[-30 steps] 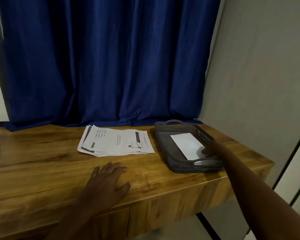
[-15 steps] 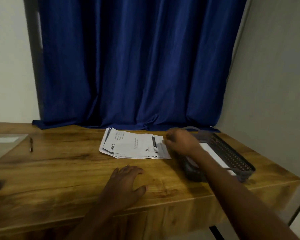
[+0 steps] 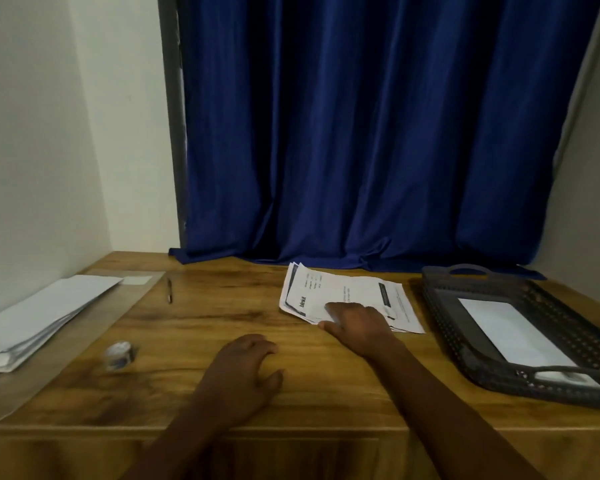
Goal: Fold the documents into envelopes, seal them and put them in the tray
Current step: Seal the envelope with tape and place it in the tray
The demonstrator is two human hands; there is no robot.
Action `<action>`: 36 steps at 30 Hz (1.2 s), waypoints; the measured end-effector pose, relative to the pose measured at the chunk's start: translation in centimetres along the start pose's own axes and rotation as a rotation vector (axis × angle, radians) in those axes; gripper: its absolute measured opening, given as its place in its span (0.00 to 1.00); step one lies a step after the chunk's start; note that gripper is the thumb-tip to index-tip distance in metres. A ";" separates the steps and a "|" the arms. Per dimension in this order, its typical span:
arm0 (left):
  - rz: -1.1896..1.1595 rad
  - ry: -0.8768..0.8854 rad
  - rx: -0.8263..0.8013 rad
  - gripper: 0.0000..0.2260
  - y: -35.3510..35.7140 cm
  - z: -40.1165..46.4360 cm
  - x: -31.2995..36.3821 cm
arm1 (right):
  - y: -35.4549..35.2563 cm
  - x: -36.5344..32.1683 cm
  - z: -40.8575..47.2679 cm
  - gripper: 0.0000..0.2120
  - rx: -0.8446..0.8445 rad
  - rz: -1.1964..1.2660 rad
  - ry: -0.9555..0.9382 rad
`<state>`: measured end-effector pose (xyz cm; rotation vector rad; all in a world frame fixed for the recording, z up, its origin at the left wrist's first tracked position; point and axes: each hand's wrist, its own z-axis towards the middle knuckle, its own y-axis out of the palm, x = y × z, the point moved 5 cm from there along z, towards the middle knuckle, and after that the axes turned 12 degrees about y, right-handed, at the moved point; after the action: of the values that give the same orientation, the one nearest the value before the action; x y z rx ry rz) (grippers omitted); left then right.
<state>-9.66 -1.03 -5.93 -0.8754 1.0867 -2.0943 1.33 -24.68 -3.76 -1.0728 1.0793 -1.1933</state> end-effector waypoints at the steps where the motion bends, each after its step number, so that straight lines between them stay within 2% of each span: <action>1: 0.033 0.003 -0.001 0.28 0.4 0.0 0.1 | 0.0 -0.1 -0.1 0.26 0.014 -0.024 -0.020; 7: 0.058 0.000 0.025 0.29 0.7 0.0 -0.2 | 0.0 -0.7 -0.5 0.22 0.122 -0.095 -0.076; 13: 0.044 -0.015 0.014 0.29 0.6 -0.1 -0.1 | -0.5 -0.9 -1.3 0.17 0.308 -0.153 -0.078; 18: -0.021 -0.052 0.011 0.30 0.2 -0.1 0.1 | -2.0 -0.6 -2.3 0.13 0.322 0.025 0.040; 21: -0.224 -0.106 0.136 0.27 -1.1 -0.5 0.1 | -3.7 -1.0 -4.6 0.10 0.353 0.139 0.062; 25: -0.657 -0.322 0.401 0.15 -2.8 -1.3 -1.2 | -5.2 -3.4 -10.7 0.06 0.429 0.254 -0.107; 28: -0.857 -0.445 0.571 0.09 -3.8 -2.5 -2.2 | -4.8 -5.6 -15.2 0.08 0.363 0.299 -0.241; 33: -0.931 -0.516 0.585 0.18 -4.4 -4.3 -3.2 | -2.1 -8.6 -19.3 0.07 0.340 0.335 -0.378; 36: -0.855 -0.530 0.515 0.11 -5.2 -4.9 -2.8 | -0.8 -9.7 -19.6 0.07 0.327 0.363 -0.434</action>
<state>-12.90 5.71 -4.45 -1.6626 -0.1680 -2.3651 -18.75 -16.10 -5.53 -0.7886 0.6733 -0.7641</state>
